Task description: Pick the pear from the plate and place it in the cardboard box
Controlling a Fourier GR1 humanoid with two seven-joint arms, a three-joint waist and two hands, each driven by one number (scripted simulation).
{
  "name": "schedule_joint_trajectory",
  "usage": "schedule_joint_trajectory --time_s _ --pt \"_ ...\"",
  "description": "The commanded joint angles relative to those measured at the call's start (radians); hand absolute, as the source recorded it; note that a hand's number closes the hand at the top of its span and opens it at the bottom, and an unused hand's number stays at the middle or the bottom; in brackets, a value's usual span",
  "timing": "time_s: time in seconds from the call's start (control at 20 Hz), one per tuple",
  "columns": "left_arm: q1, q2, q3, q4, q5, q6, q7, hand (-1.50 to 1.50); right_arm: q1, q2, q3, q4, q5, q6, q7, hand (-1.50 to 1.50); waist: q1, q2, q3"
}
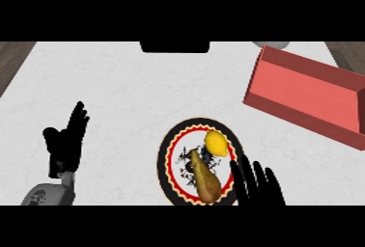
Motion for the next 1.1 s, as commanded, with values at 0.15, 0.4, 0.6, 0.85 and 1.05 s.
schedule_joint_trajectory --time_s 0.15,0.4,0.6,0.85,1.05 --pt "-0.007 -0.017 0.008 0.047 -0.002 -0.015 -0.028 0.00 -0.114 0.187 0.090 0.179 -0.035 0.003 0.214 -1.50 0.005 0.003 -0.001" --pt "0.008 -0.006 0.009 0.026 -0.004 -0.028 -0.033 0.00 -0.119 0.186 0.072 0.188 -0.028 0.011 0.262 -1.50 0.011 0.001 -0.002" --pt "-0.037 0.003 0.024 0.043 -0.007 -0.028 -0.012 0.00 -0.135 0.186 0.048 0.194 -0.059 0.039 0.256 -1.50 0.005 0.002 -0.001" --pt "0.006 -0.013 0.015 0.007 -0.014 -0.012 -0.016 0.00 -0.101 0.186 0.053 0.215 -0.018 -0.001 0.271 -1.50 0.007 -0.001 -0.001" --pt "-0.030 0.003 0.042 0.054 -0.006 -0.027 -0.020 0.00 -0.111 0.186 0.016 0.274 -0.045 -0.040 0.237 -1.50 0.007 0.004 -0.001"
